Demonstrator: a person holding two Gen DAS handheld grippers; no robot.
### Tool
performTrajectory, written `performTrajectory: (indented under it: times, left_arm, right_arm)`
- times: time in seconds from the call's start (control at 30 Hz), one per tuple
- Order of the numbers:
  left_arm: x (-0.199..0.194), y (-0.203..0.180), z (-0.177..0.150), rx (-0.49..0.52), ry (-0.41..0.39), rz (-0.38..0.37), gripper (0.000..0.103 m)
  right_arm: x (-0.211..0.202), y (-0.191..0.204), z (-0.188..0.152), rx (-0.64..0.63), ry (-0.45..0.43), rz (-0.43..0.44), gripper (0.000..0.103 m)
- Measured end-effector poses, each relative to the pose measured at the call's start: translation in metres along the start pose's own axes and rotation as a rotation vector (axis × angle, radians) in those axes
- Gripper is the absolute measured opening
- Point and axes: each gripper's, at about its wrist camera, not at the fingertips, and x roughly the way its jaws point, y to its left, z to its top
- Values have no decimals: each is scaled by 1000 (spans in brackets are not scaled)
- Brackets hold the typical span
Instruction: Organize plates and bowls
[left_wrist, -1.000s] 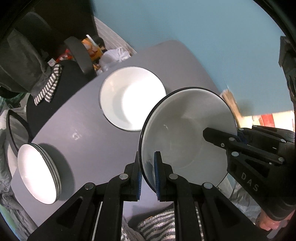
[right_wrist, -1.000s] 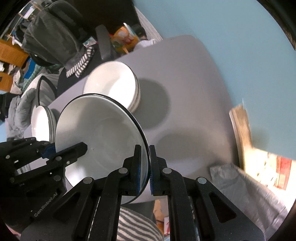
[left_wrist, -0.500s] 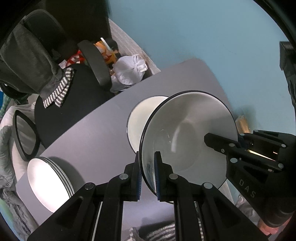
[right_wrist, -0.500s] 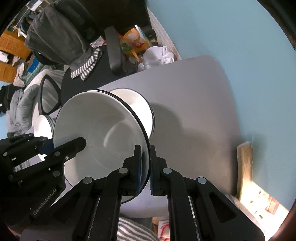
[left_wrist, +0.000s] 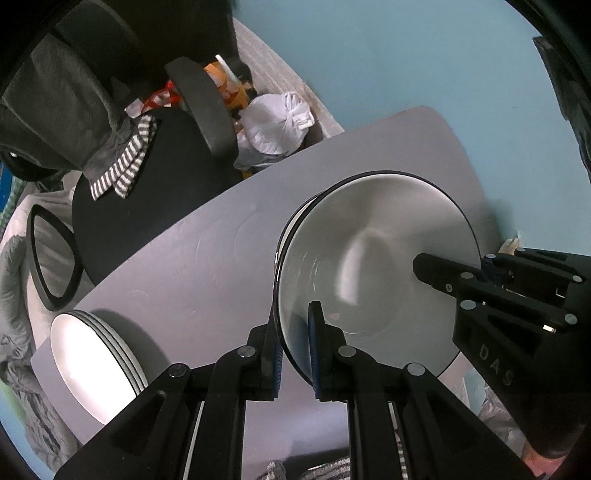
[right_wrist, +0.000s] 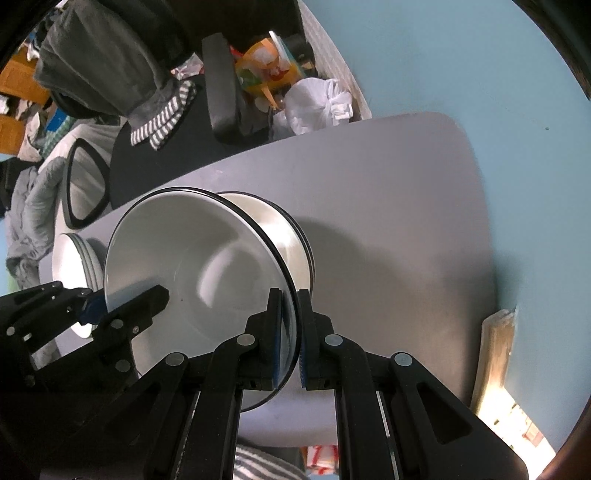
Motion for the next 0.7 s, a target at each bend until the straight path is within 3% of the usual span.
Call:
performTrajectory:
  times: [0.4, 0.5, 0.57, 0.7]
  left_arm:
    - [10, 4, 8, -2, 8, 33, 12]
    - [9, 5, 9, 11, -15, 48, 12]
    - [9, 7, 10, 2, -15, 39, 12]
    - [9, 12, 11, -14, -10, 14, 12]
  right_arm:
    - [13, -2, 4, 19, 27, -3, 8]
    - [15, -2, 8, 35, 36, 6, 13]
    - [15, -2, 9, 41, 45, 24, 22]
    - [16, 2, 13, 39, 75, 24, 28]
